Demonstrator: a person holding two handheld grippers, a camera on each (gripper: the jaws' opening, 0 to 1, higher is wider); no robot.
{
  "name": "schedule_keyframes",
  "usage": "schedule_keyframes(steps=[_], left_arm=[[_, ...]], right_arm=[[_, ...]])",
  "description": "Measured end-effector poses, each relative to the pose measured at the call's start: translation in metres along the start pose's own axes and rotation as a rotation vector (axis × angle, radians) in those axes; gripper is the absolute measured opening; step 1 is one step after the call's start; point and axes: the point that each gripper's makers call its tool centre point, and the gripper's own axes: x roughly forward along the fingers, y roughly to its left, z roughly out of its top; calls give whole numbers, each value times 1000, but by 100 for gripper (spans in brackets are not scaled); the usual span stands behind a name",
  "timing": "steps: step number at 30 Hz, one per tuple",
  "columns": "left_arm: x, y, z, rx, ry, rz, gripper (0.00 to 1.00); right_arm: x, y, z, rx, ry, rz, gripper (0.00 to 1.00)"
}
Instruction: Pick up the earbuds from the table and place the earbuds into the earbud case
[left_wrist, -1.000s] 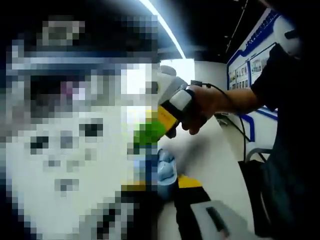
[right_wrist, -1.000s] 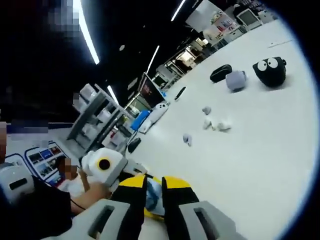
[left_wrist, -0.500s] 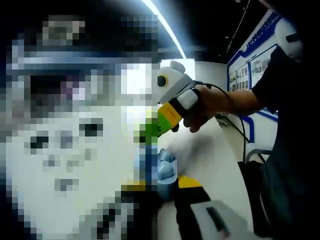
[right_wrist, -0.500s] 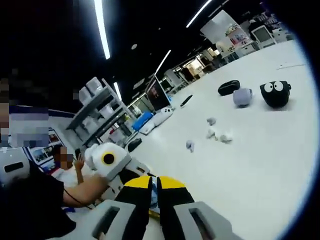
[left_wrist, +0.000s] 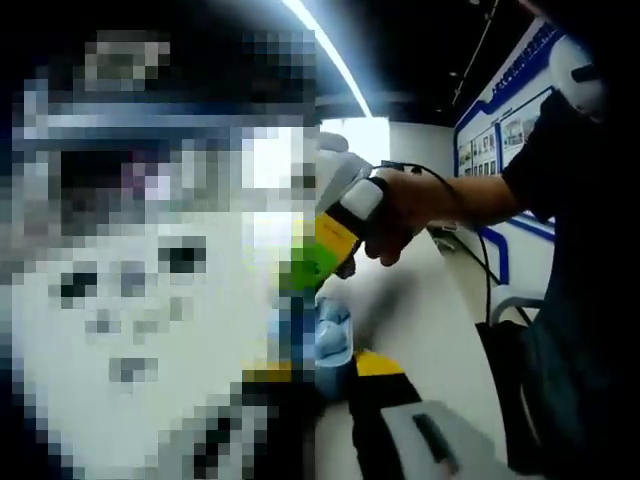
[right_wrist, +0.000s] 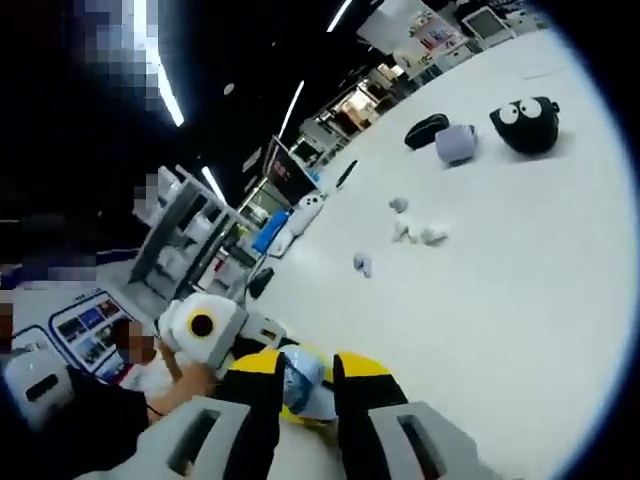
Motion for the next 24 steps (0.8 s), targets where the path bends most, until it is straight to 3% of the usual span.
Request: schedule_keyframes(steps=[2,5,12,24], left_arm=[[0,0,0,-1,0,0,19],[0,0,0,0,0,-1,19],[0,0,0,-10,2,-5,19],[1,-1,0,-25,5,-20,19]], right_arm=[[1,1,-1,66,15,15,18],[4,1,-2,98,26,30,17],[5,4,-2,92,26,40,16],[-1,16,-4,-255,-21,62,15]])
